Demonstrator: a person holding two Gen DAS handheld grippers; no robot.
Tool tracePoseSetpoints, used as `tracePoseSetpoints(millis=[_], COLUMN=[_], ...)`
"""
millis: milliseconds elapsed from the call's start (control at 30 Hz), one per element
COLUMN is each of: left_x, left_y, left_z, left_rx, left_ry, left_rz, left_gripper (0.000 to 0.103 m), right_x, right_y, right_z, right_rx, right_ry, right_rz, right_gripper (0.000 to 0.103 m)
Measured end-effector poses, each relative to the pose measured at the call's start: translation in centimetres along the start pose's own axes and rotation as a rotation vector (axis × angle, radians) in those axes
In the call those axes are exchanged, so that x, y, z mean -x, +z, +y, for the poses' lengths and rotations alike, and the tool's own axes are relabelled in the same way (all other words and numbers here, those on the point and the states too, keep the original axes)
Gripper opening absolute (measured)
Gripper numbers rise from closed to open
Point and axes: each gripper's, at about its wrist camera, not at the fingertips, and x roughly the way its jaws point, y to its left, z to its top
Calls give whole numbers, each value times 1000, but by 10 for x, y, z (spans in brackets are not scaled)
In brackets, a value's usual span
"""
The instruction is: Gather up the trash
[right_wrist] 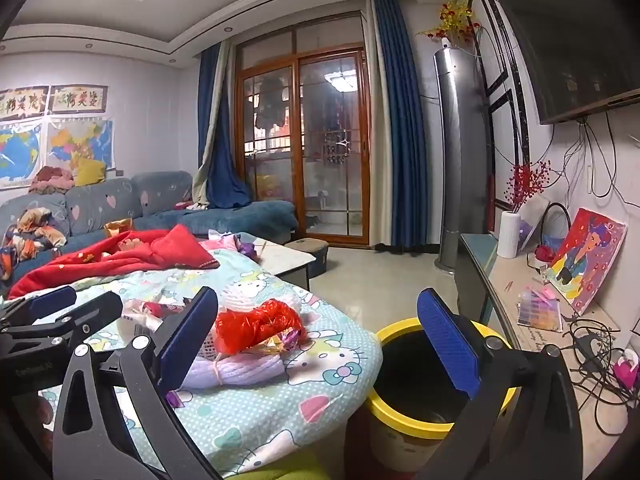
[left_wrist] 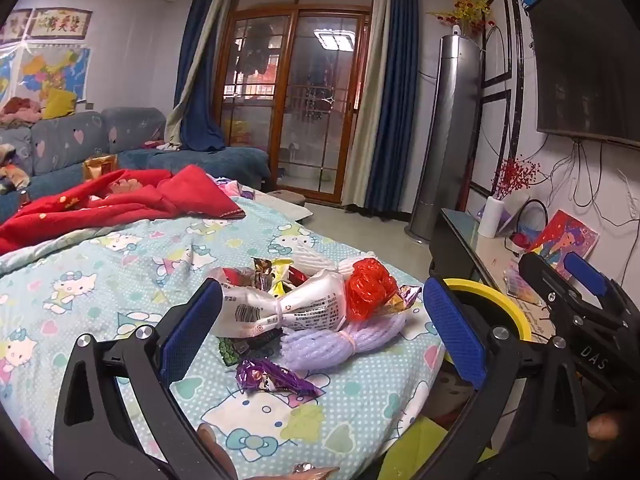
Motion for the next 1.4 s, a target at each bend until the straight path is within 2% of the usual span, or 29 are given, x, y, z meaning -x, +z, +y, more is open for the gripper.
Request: tracePoseSetpoints(millis=[1400], left_x=[0], left_y=[0], left_z=[1], left_rx=[20], left_ry=[-1], left_rz=[7], left_gripper=[92], right_x=[1], right_y=[0], right_z=[6], right_rx=[9], right_ry=[-15], right_rz=[17], right_gripper=[97])
